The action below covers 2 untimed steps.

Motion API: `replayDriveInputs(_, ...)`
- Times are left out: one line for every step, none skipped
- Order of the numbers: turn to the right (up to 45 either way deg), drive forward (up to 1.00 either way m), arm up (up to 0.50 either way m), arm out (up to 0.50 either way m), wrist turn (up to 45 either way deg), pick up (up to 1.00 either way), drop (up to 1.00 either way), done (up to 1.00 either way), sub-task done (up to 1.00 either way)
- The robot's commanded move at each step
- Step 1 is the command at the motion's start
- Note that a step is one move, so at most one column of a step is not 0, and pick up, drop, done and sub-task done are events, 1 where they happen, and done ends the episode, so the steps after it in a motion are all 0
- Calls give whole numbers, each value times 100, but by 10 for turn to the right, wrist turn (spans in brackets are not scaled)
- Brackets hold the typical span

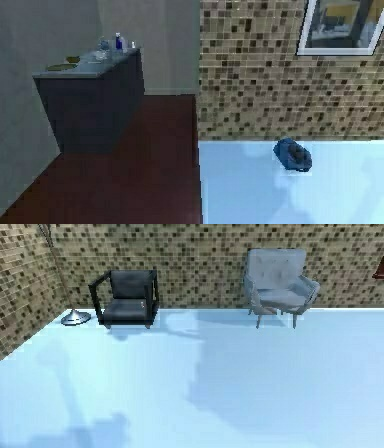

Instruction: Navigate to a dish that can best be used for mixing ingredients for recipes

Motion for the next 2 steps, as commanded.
replayDriveInputs(0,80,0,0,0,0,0,0,0)
replayDriveInputs(-240,0,0,0,0,0,0,0,0)
